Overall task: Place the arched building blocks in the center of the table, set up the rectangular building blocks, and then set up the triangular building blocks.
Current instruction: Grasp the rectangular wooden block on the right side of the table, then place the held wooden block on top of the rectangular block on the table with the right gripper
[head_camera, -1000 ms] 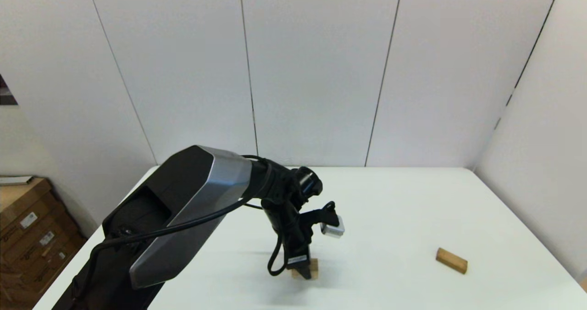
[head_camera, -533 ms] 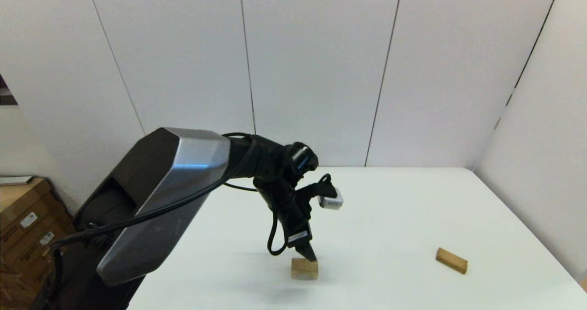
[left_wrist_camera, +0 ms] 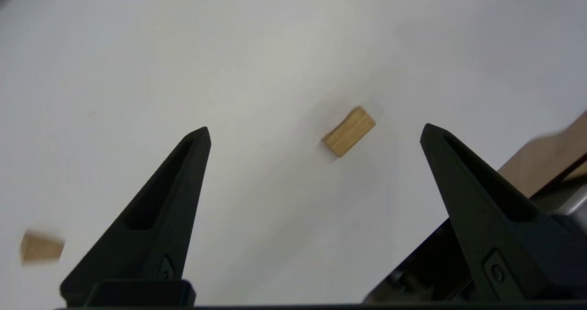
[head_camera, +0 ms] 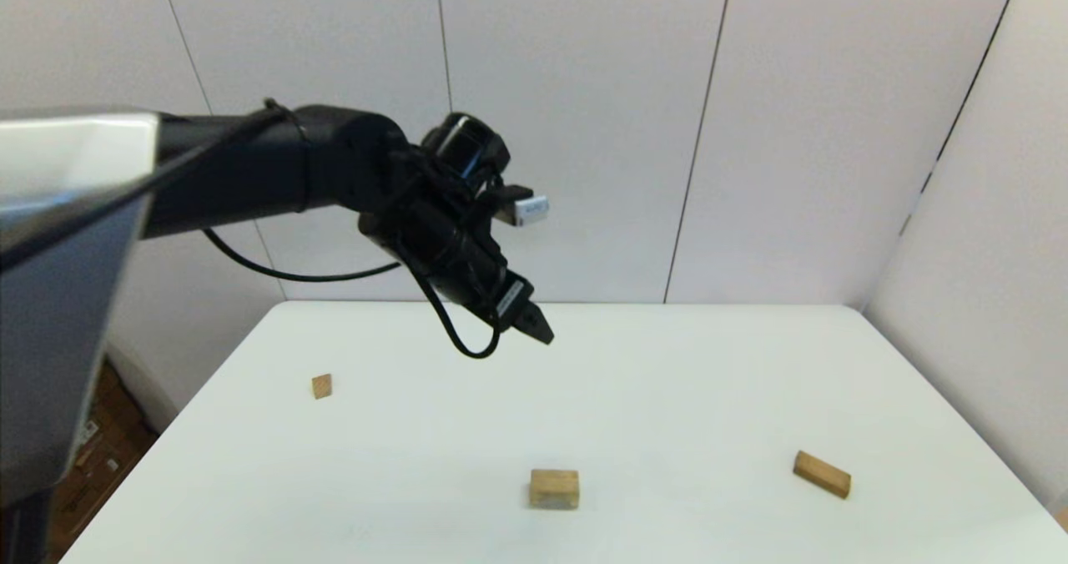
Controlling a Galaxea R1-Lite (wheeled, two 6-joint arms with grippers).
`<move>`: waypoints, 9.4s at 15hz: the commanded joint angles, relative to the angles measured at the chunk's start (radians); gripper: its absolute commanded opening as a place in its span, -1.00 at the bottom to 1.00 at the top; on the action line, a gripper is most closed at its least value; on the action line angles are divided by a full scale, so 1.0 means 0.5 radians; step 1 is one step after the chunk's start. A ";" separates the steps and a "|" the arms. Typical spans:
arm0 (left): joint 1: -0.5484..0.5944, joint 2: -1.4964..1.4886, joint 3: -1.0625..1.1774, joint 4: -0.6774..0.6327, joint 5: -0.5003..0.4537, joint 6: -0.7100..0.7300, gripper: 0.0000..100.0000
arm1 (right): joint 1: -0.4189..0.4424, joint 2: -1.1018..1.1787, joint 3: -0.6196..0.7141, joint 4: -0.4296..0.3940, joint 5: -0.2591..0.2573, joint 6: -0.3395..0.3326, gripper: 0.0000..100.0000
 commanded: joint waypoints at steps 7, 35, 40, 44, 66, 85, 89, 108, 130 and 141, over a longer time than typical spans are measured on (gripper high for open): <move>0.290 -1.940 0.319 0.569 0.447 -0.547 1.00 | 0.000 0.002 0.000 0.001 0.000 -0.001 1.00; 1.137 -4.195 3.583 -1.005 0.281 -0.049 1.00 | 0.000 0.002 0.000 0.001 0.000 -0.001 1.00; 1.137 -4.195 3.853 -1.431 0.309 0.012 1.00 | 0.000 0.002 0.000 0.001 0.000 -0.001 1.00; 1.137 -4.195 3.853 -1.444 0.321 -0.040 1.00 | 0.000 0.002 0.000 0.001 0.000 -0.001 1.00; 1.137 -4.195 3.856 -1.465 0.352 -0.209 1.00 | -0.138 3.343 -1.323 -0.204 0.003 -0.590 1.00; 1.137 -4.195 3.856 -1.465 0.352 -0.209 1.00 | -0.380 3.959 -1.540 -0.076 0.344 -1.645 1.00; 1.137 -4.195 3.856 -1.465 0.352 -0.209 1.00 | -0.334 4.082 -1.568 -0.085 0.344 -1.636 1.00; 1.137 -4.195 3.856 -1.465 0.352 -0.209 1.00 | -0.239 4.392 -1.608 -0.364 0.319 -1.624 1.00; 1.137 -4.195 3.856 -1.465 0.352 -0.209 1.00 | 0.417 3.738 -1.476 -0.315 0.442 -1.378 -1.00; 1.137 -4.195 3.856 -1.465 0.352 -0.209 1.00 | 1.184 4.073 -1.988 -0.091 0.411 -1.292 -1.00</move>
